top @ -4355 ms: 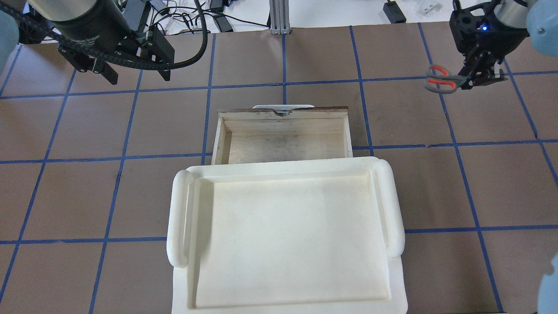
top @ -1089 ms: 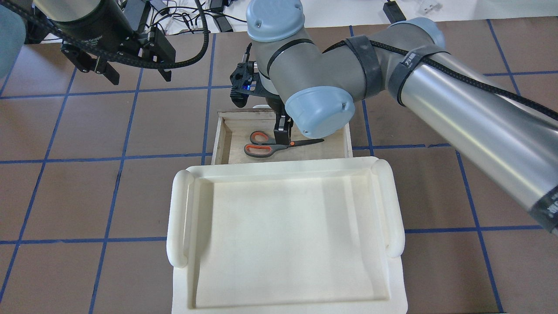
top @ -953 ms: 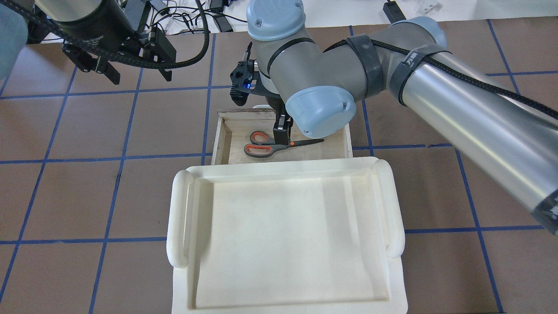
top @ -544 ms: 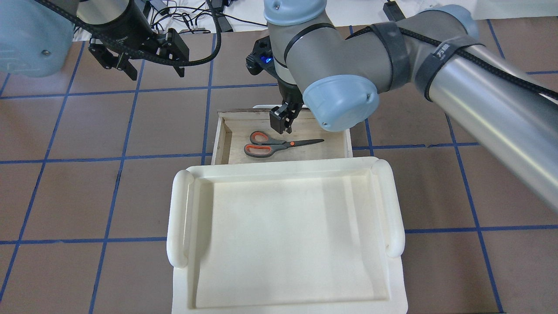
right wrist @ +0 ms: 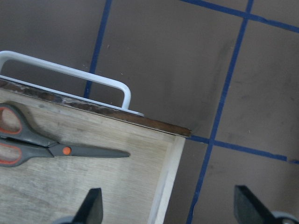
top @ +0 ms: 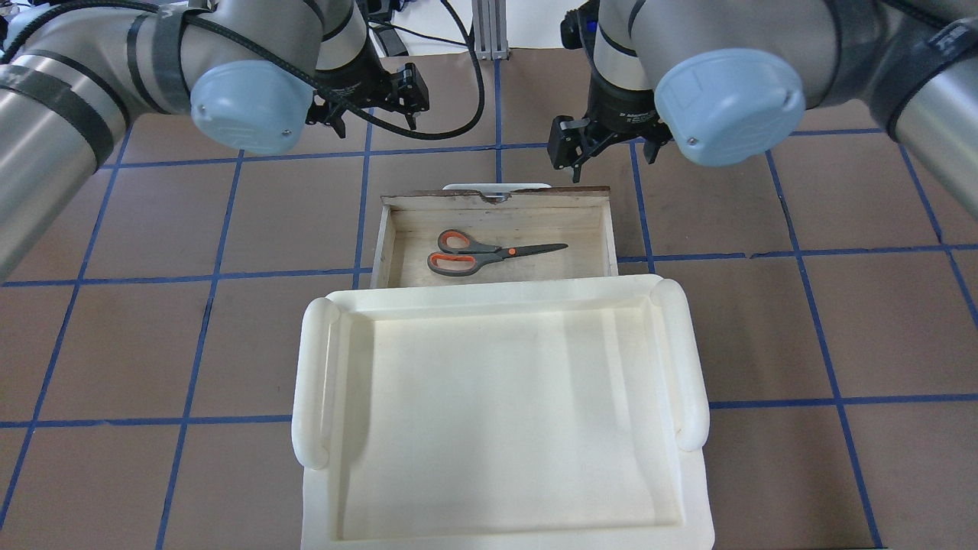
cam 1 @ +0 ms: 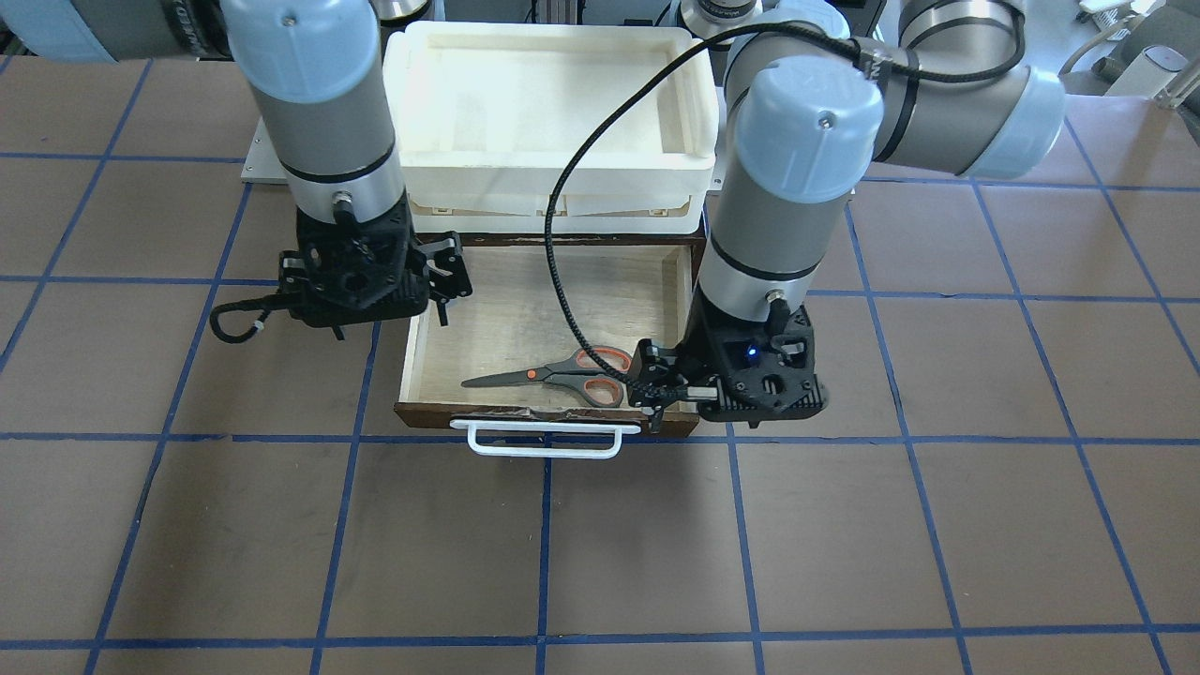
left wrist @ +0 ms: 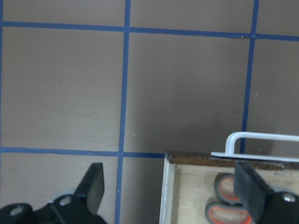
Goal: Put scissors in drawer and close it
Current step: 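Raise the right gripper away while the left arm swings toward the drawer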
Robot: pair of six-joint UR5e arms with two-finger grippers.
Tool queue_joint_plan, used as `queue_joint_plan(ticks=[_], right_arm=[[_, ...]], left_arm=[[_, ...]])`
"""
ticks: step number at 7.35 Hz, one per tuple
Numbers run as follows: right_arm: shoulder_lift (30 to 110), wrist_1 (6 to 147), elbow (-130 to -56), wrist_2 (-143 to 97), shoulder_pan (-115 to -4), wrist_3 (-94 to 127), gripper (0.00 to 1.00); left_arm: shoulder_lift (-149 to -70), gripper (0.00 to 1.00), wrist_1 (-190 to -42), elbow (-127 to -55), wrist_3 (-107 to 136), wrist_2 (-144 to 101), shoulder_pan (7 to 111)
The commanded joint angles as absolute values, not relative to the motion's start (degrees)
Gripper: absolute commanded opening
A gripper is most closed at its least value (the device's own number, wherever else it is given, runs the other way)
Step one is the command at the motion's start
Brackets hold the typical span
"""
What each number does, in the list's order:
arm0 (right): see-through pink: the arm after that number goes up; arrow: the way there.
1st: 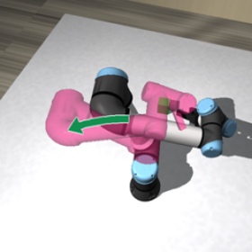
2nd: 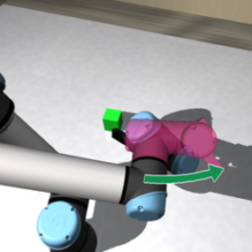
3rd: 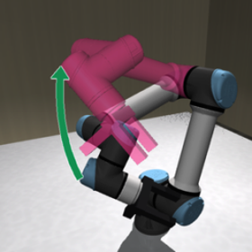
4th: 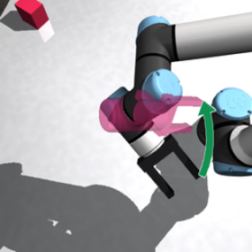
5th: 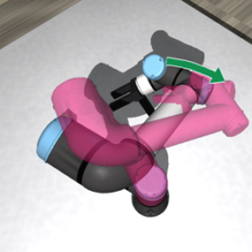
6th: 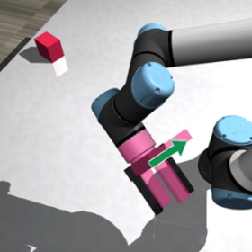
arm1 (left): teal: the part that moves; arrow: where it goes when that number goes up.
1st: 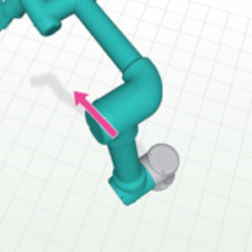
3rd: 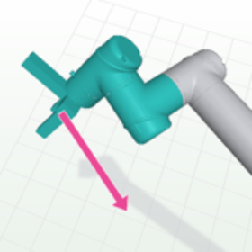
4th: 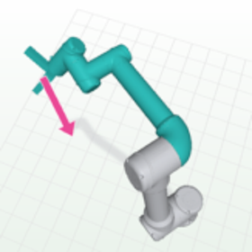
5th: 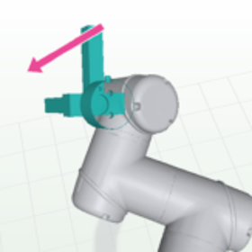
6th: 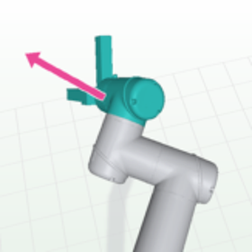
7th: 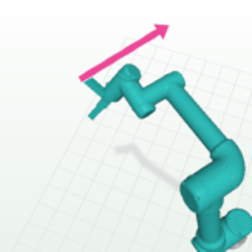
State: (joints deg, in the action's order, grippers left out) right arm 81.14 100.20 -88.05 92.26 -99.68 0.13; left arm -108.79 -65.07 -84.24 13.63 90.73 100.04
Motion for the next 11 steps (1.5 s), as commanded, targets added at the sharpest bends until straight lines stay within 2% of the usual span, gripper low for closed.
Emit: queue_joint_plan(ticks=[1,5,11], right_arm=[[86.54,93.99,-88.24,92.11,-96.86,2.02,1.00],[87.80,89.82,-88.51,92.98,-95.37,2.20,1.00],[89.03,90.09,-87.89,92.28,-92.37,1.67,1.00]], left_arm=[[-114.84,1.00,-58.03,-82.89,18.43,91.75,104.13],[-125.14,1.00,-57.39,-74.37,25.39,95.54,109.41],[-129.55,1.00,-57.92,-73.65,26.19,94.22,109.60]])
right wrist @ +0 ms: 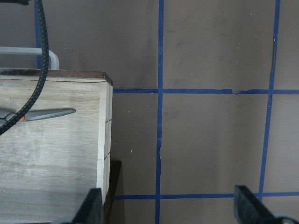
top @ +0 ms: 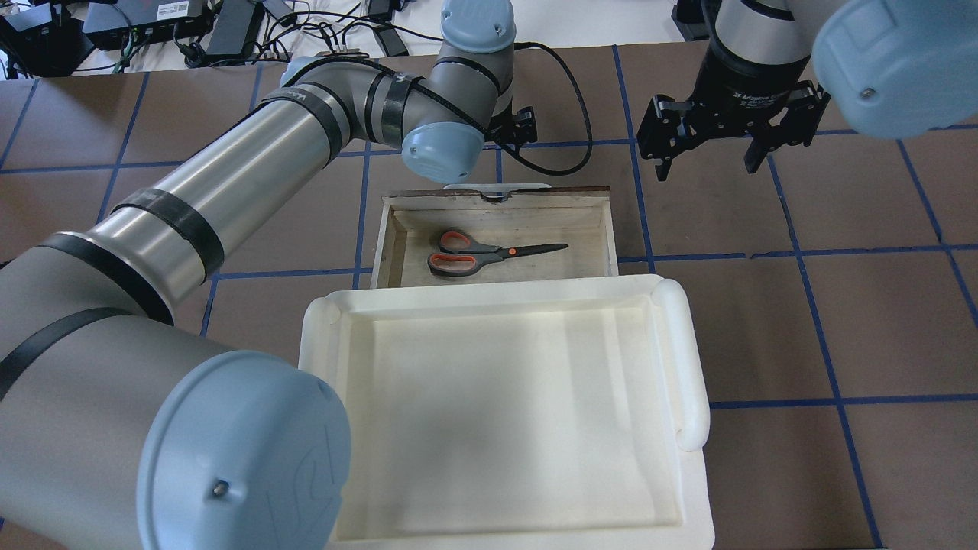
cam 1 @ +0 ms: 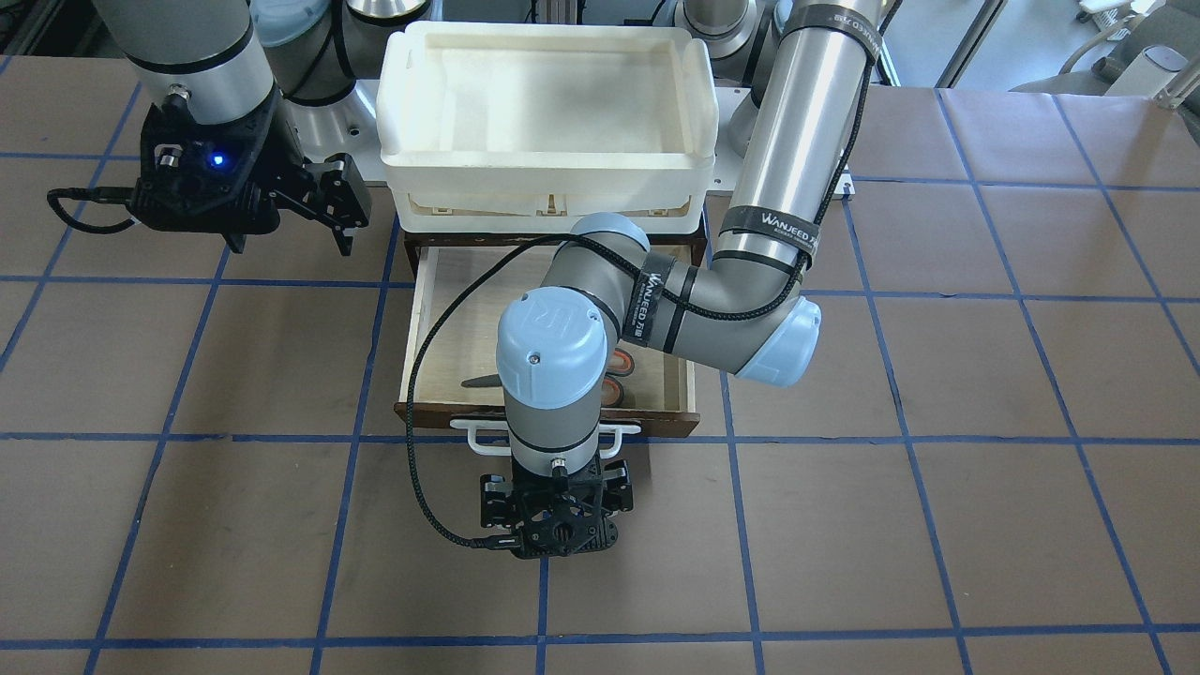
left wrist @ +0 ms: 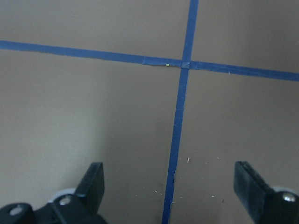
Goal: Put scissors in drawer and close it
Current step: 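Push the drawer front with the left gripper toward the cabinet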
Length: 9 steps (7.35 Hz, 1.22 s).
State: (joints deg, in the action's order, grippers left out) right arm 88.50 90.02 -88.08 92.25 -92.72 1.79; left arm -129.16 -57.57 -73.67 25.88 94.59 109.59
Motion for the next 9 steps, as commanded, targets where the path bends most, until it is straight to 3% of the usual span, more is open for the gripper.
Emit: queue_joint_plan(ticks=[1,9], right_arm=[[89.29,89.65,-87.98,92.46,-91.15,1.58,1.00],[91.05,89.30,-88.42,91.67,-91.32,1.50,1.00]], left_arm=[[-129.81,1.00,-59.14,-73.57,26.19,91.87,109.51],[-127.71,1.00,-69.33,-73.83,26.28,89.74,110.92]])
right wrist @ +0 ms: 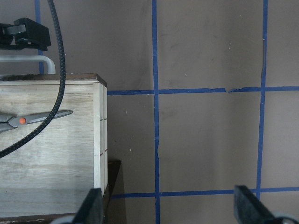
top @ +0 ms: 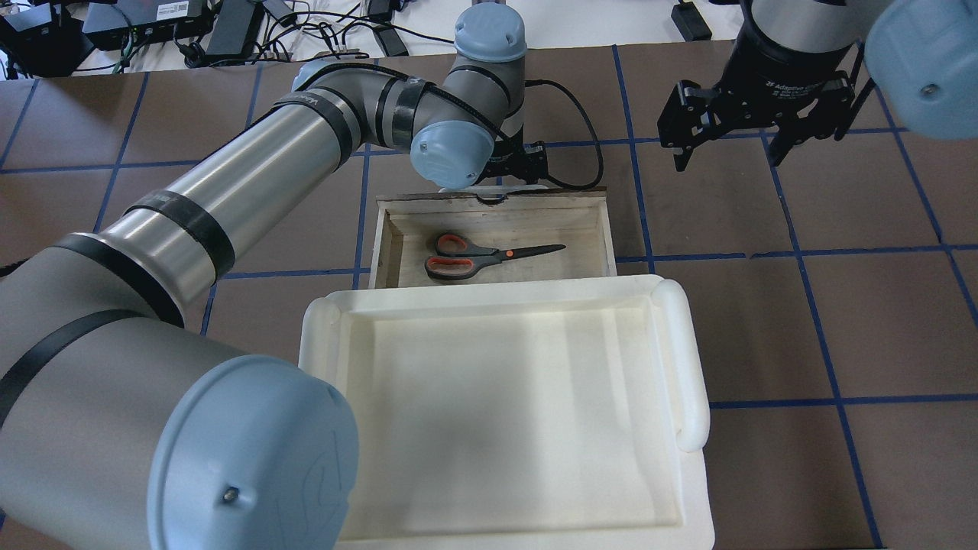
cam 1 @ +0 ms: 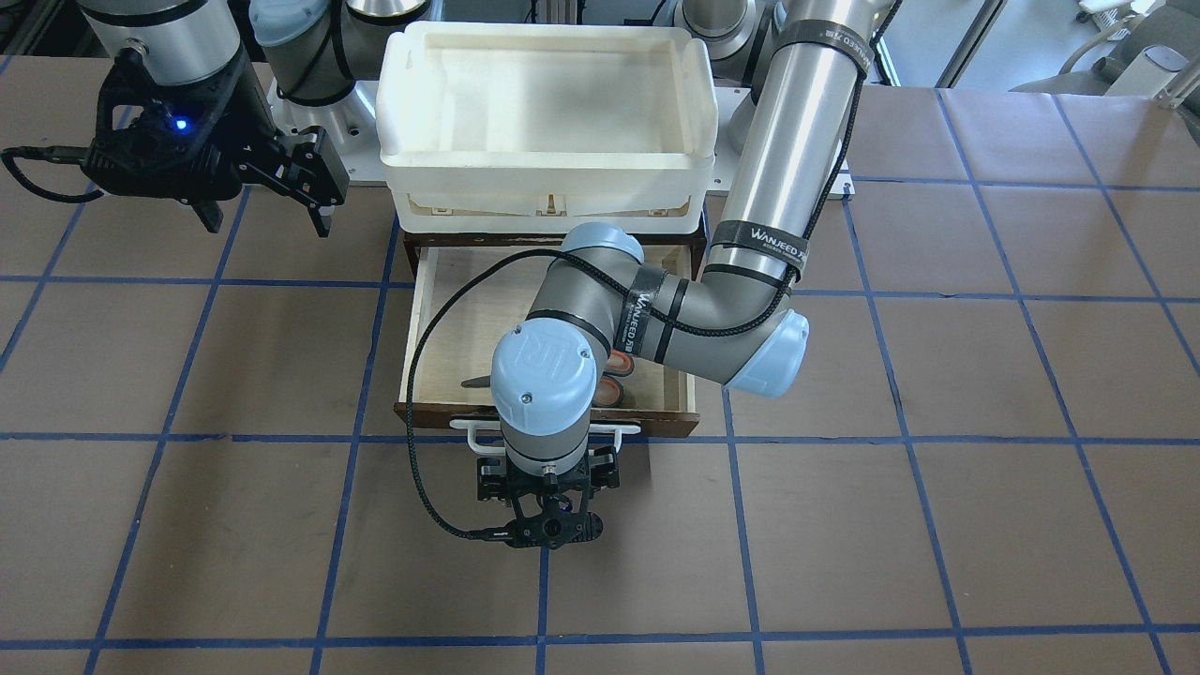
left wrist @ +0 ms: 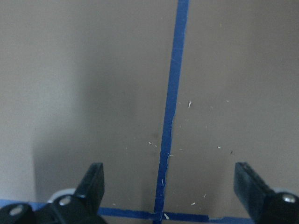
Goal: Put scissors in drawer and close it
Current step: 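Push the drawer front with the left gripper toward the cabinet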
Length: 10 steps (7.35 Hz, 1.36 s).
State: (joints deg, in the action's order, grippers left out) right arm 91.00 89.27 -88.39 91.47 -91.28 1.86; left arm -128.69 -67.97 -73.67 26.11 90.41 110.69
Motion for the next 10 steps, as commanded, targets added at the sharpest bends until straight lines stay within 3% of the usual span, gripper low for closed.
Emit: queue_joint_plan(ticks=[1,7,10], right_arm=[[91.23,89.21,-88.42,91.41,-91.32,1.49,1.00],[91.67,87.01,-88.68,91.58,-91.32,1.75,1.00],[91.76,87.01,-89.38,91.41,-91.32,1.76,1.00]], left_arm=[[-127.01,1.00,-70.56,-74.00,26.28,89.65,110.92],[-123.49,1.00,-80.41,-74.79,25.67,89.56,112.15],[-121.12,1.00,-82.52,-78.65,25.66,90.00,112.50]])
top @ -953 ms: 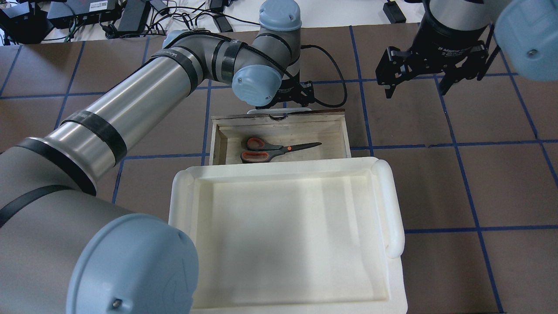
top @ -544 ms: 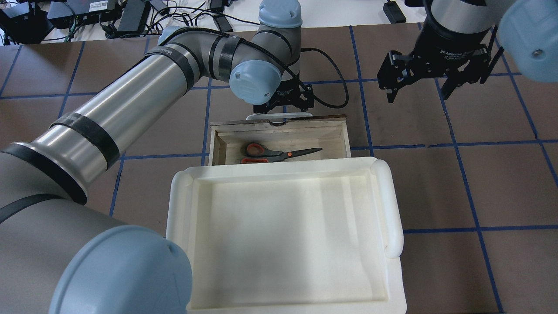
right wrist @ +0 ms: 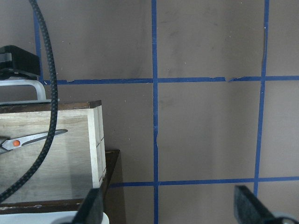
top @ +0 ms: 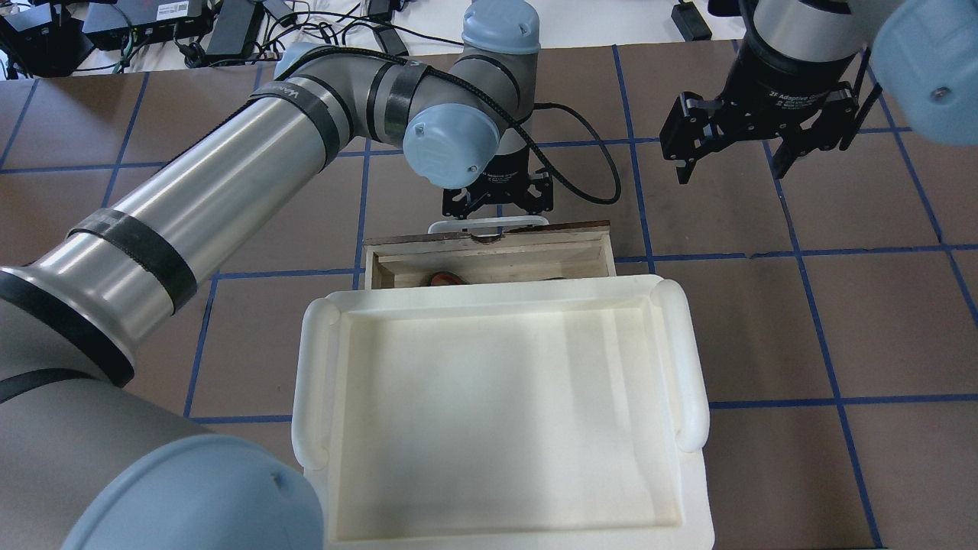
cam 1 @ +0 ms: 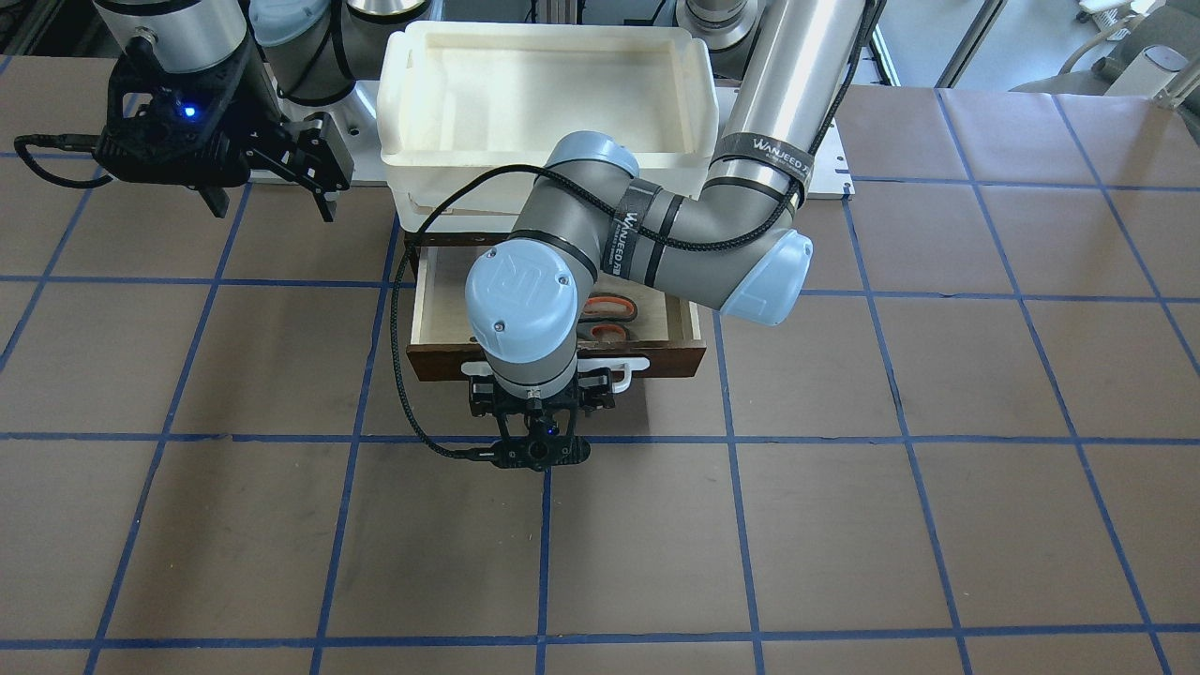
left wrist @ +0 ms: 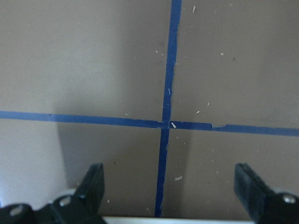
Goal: Put scissors in drawer and close it
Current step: 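Keep pushing the drawer with the left gripper until it shuts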
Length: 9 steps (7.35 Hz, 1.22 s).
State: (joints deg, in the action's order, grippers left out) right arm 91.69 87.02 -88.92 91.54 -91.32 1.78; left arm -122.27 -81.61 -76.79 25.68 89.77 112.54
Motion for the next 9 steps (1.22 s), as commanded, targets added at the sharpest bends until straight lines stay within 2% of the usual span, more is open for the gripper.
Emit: queue_joint_plan(ticks=[1,5,9], right_arm=[[91.76,87.01,-89.47,91.75,-91.32,1.76,1.00],[91.67,86.92,-90.00,90.62,-91.32,1.41,1.00],[91.67,85.70,-90.00,90.17,-91.23,2.20,1.00]], left_arm=[[-120.42,1.00,-82.70,-79.97,25.66,90.00,112.59],[-117.95,1.00,-93.32,-80.95,25.58,89.56,115.03],[-117.51,1.00,-96.24,-80.95,25.58,90.08,116.63]])
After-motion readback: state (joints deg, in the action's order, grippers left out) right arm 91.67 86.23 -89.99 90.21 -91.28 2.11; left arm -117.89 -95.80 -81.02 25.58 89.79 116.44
